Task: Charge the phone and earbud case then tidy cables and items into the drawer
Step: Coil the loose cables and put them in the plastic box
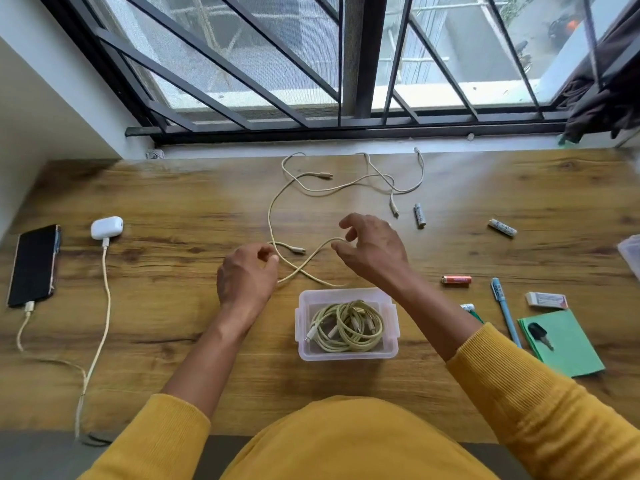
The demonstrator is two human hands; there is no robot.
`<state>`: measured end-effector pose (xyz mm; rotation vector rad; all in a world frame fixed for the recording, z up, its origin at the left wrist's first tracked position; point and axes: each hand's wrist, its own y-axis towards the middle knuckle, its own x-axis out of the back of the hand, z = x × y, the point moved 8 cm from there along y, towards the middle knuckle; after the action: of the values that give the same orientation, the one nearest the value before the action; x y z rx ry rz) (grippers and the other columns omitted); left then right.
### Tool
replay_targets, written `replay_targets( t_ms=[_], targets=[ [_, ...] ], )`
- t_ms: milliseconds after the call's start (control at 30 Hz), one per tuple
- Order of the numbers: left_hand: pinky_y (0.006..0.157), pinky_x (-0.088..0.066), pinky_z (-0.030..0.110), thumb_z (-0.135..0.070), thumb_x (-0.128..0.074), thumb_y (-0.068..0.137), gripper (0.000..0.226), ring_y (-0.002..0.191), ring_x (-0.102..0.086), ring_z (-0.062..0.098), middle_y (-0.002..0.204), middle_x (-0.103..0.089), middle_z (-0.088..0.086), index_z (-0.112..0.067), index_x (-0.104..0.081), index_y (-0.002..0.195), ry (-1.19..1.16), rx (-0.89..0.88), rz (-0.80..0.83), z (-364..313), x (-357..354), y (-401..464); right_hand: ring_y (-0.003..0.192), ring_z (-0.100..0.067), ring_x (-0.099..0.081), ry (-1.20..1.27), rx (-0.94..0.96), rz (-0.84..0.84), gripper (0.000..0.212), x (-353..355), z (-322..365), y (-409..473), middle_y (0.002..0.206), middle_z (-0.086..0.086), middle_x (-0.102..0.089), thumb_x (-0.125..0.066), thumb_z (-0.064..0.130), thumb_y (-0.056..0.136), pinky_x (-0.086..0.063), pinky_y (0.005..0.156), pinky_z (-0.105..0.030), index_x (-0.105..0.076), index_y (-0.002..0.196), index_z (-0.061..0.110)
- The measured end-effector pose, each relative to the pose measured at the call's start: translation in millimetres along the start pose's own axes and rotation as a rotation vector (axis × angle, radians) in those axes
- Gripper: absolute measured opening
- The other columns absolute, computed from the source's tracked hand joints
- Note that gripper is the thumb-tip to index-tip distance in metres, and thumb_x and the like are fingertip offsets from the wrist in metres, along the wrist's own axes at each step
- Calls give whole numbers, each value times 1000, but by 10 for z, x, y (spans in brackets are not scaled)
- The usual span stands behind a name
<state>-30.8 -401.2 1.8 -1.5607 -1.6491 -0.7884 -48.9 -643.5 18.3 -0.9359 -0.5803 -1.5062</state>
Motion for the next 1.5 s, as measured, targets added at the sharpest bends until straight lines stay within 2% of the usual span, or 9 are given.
replay_targets(
  t_ms=[233, 433, 767, 933, 1033, 1200, 1300, 1400, 1500],
  targets=[
    [76, -55, 29, -48, -84, 85, 27, 74, -74, 19, 72, -78, -3, -21, -81, 80, -86, 209, 26, 102, -187, 230, 117, -24, -57, -87, 41, 38, 26, -109, 133, 200, 115, 4, -68, -66, 38, 96, -47, 97, -38, -71, 119, 28],
    [71, -67, 44, -32, -86, 86, 19, 56, -75, 16, 60, -75, -2, -20, -77, 74, -311, 286, 54, 99, -204, 276, 121, -23, -54, -108, 109, 68, 24, -143, 314, 289, 122, 4, -68, -64, 32, 100, -45, 103, -42, -71, 123, 29],
    [77, -65, 50, -35, -83, 91, 15, 76, -77, 18, 81, -79, -4, -23, -74, 89, -545, -45, -95, -440, 486, 262, 96, -14, -67, 277, 260, -126, 37, 181, 667, 195, 114, 2, -70, -67, 19, 97, -56, 89, -39, -63, 132, 26],
    [72, -65, 42, -30, -77, 98, 16, 72, -77, 14, 83, -76, -3, -16, -70, 98, -574, -283, -151, -898, 913, 187, 114, -18, -59, 325, 459, -135, 60, 475, 1015, 154, 135, -3, -54, -68, 18, 98, -52, 93, -35, -48, 153, 31],
    [68, -63, 32, -28, -74, 101, 14, 73, -76, 14, 88, -72, -6, -16, -67, 102, -602, -404, -161, -1155, 1130, 125, 124, -20, -53, 329, 504, -110, 50, 598, 1184, 197, 141, -2, -53, -67, 21, 101, -48, 99, -36, -54, 148, 31],
    [65, -61, 39, -27, -69, 105, 12, 77, -64, 16, 89, -63, -7, -17, -62, 103, -649, -543, -212, -1315, 1465, 139, 104, -17, -60, 349, 485, -175, 10, 794, 1219, 314, 110, 3, -71, -68, 25, 101, -46, 84, -28, -76, 104, 22],
    [63, -49, 42, -29, -67, 106, 9, 76, -52, 21, 87, -57, -2, -25, -60, 101, -723, -569, -255, -1255, 1652, 203, 92, -16, -69, 479, 420, -38, 17, 723, 1082, 376, 94, -1, -75, -64, 25, 103, -55, 84, -40, -76, 99, 13],
    [64, -45, 36, -31, -65, 107, 11, 77, -50, 13, 88, -57, -6, -21, -61, 104, -720, -513, -297, -1062, 1731, 329, 85, -19, -72, 789, 376, 165, 31, 647, 957, 298, 90, -17, -73, -54, 14, 109, -57, 84, -37, -68, 104, -14],
    [71, -50, 35, -30, -66, 105, 18, 83, -56, 10, 93, -65, -5, -13, -68, 111, -684, -440, -338, -832, 1707, 448, 73, -27, -68, 841, 333, 229, 40, 669, 816, 200, 80, -20, -69, -54, 23, 110, -54, 74, -40, -69, 100, -12]
  ],
)
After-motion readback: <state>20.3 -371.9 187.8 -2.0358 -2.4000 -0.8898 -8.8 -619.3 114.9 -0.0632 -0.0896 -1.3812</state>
